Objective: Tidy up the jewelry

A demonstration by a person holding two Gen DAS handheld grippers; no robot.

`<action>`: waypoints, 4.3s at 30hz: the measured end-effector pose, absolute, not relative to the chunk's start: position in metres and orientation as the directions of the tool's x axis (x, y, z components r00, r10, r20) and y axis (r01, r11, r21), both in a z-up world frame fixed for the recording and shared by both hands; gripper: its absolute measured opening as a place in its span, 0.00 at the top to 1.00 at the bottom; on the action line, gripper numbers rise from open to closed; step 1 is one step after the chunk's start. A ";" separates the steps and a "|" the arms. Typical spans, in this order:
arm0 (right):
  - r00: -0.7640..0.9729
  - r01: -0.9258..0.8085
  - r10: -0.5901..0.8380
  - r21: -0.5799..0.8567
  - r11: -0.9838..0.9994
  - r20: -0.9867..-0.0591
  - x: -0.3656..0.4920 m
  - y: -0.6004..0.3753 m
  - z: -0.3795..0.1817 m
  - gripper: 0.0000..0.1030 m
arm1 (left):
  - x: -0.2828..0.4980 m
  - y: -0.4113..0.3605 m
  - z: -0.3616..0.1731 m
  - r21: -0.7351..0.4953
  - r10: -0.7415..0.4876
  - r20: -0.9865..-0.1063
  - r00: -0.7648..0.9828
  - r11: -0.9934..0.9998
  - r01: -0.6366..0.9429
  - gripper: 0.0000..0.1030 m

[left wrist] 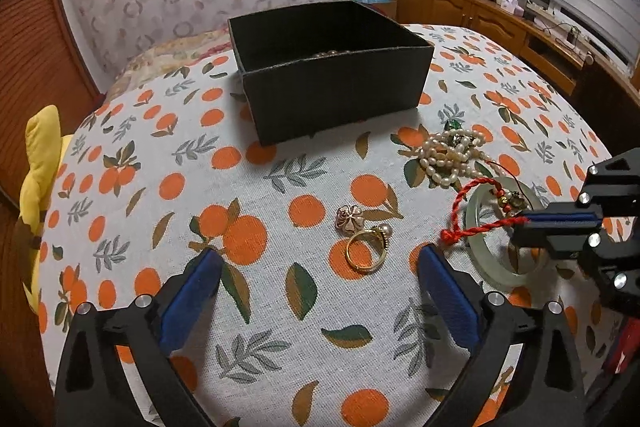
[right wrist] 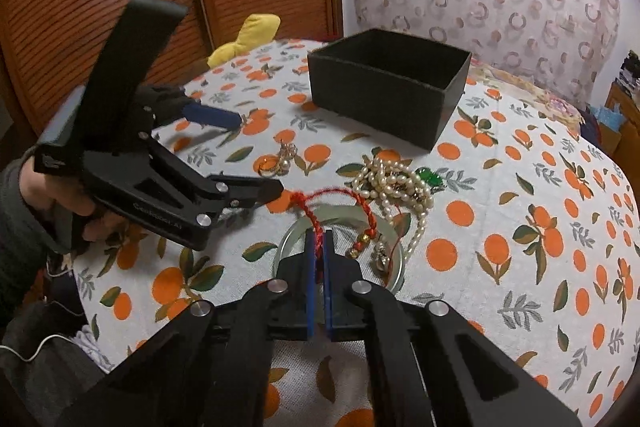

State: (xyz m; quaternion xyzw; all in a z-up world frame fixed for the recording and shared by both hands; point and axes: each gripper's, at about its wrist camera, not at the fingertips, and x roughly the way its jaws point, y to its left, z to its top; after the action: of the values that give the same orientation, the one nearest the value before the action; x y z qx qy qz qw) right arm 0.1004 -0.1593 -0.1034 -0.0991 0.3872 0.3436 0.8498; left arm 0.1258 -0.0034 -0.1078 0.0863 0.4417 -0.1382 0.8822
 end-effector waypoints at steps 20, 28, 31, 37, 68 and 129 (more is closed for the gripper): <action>0.595 -0.615 0.512 0.060 0.786 -0.620 0.077 -0.190 -0.060 0.96 | 0.120 -0.005 -0.105 0.002 -0.208 -0.801 0.562 0.937 0.349 0.15; 0.600 -0.602 0.504 0.064 0.796 -0.621 0.078 -0.196 -0.061 0.96 | 0.121 -0.018 -0.098 -0.002 -0.223 -0.790 0.571 0.933 0.360 0.57; 0.600 -0.603 0.505 0.064 0.795 -0.621 0.078 -0.197 -0.061 0.96 | 0.120 -0.022 -0.099 0.020 -0.207 -0.788 0.580 0.933 0.360 0.62; 0.596 -0.604 0.505 0.066 0.794 -0.624 0.078 -0.196 -0.063 0.96 | 0.115 -0.019 -0.098 0.017 -0.215 -0.783 0.583 0.931 0.365 0.82; 0.633 -0.611 0.512 0.031 0.791 -0.580 0.123 -0.170 -0.031 0.96 | 0.106 0.000 -0.056 -0.044 -0.248 -0.670 0.699 0.954 0.297 0.82; 0.651 -0.514 0.525 0.190 0.836 -0.549 0.173 -0.222 -0.047 0.72 | 0.200 -0.017 -0.043 -0.051 -0.229 -0.653 0.722 0.964 0.261 0.54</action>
State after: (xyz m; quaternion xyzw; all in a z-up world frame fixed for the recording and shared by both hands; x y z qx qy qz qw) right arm 0.1727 -0.2221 -0.0470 0.0087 0.3049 0.2859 0.9084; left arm 0.1996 -0.0169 -0.0430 0.0223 0.3488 -0.1321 0.9276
